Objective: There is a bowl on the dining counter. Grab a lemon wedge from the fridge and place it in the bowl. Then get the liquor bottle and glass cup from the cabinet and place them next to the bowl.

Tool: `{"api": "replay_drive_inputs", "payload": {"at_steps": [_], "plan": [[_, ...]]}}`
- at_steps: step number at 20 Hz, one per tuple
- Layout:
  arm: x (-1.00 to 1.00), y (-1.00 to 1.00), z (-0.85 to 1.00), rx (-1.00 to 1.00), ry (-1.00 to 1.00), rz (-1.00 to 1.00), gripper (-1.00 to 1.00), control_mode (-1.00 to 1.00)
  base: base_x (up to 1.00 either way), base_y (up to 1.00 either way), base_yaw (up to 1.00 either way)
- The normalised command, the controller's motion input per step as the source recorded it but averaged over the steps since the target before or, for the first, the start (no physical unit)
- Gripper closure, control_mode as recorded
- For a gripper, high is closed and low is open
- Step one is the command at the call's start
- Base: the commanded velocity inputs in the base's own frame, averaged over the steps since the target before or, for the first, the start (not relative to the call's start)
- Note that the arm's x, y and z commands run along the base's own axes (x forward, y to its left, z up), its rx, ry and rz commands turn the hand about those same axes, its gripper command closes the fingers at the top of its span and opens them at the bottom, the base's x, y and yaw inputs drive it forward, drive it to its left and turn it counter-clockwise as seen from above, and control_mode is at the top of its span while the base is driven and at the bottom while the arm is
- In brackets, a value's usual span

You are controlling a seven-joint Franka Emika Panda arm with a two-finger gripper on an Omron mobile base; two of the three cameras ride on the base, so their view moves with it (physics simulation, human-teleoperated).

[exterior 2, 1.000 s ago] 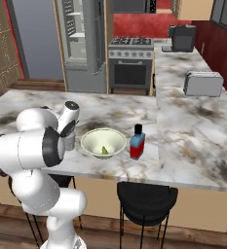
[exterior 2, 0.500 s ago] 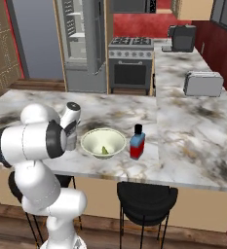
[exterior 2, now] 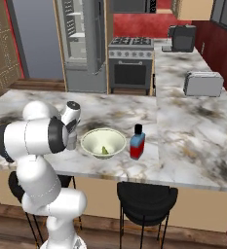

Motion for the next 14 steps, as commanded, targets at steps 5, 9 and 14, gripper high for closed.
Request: {"api": "replay_drive_inputs", "payload": {"at_steps": [5,9,14], "plan": [[0.01,0.00,-0.21,0.00,0.00,0.00,1.00,-1.00,0.00,0.00,0.00],[-0.09,0.01,-0.12,0.00,0.00,0.00,1.00,-1.00,0.00,0.00,0.00],[-0.06,0.00,-0.02,0.00,-0.01,0.00,-1.00,-1.00,0.00,0.00,0.00]]}}
